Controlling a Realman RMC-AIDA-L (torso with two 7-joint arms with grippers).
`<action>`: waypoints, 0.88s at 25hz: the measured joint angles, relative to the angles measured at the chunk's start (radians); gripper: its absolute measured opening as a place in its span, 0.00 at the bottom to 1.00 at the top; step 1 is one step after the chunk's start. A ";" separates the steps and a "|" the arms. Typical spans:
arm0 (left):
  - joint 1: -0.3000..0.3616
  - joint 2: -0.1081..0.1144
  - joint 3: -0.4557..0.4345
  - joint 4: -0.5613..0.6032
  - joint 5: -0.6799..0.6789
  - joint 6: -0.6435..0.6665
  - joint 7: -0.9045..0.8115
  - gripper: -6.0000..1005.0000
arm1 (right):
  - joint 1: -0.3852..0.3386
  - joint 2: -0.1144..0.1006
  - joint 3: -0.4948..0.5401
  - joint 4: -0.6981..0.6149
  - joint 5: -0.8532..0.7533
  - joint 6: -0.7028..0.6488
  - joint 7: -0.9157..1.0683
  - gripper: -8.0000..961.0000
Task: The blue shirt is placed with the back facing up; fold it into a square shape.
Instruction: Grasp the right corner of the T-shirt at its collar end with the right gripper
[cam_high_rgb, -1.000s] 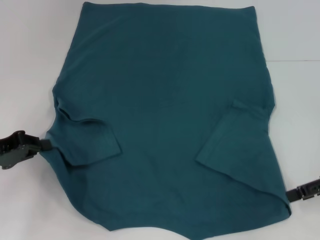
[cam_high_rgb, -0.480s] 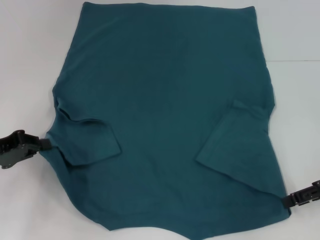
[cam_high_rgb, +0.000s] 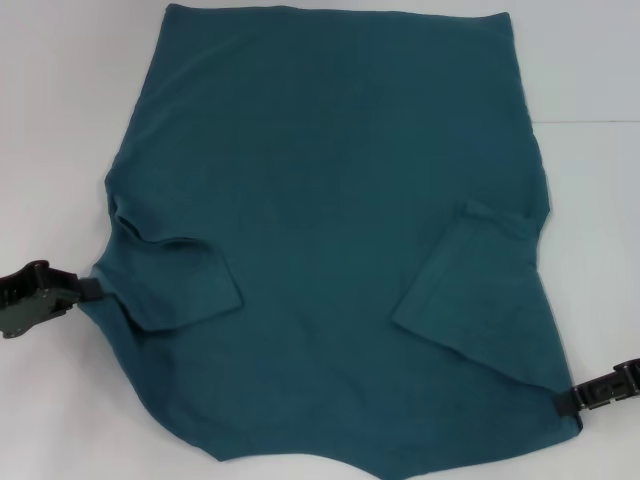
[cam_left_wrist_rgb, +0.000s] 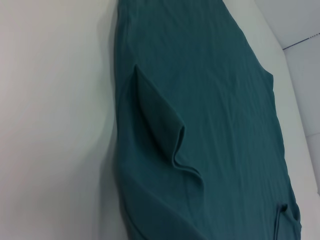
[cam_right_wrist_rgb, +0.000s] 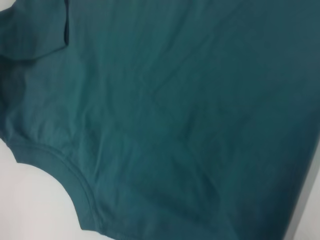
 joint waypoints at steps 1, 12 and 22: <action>0.000 0.000 0.000 0.000 0.000 0.000 0.000 0.02 | 0.000 0.001 0.000 0.000 0.000 0.004 -0.002 0.80; 0.002 0.000 -0.007 0.000 0.000 0.000 0.000 0.02 | 0.004 0.022 -0.023 0.000 0.000 0.032 -0.004 0.80; 0.002 0.000 -0.008 0.000 0.000 0.000 0.000 0.02 | 0.024 0.048 -0.034 0.000 0.001 0.030 -0.002 0.79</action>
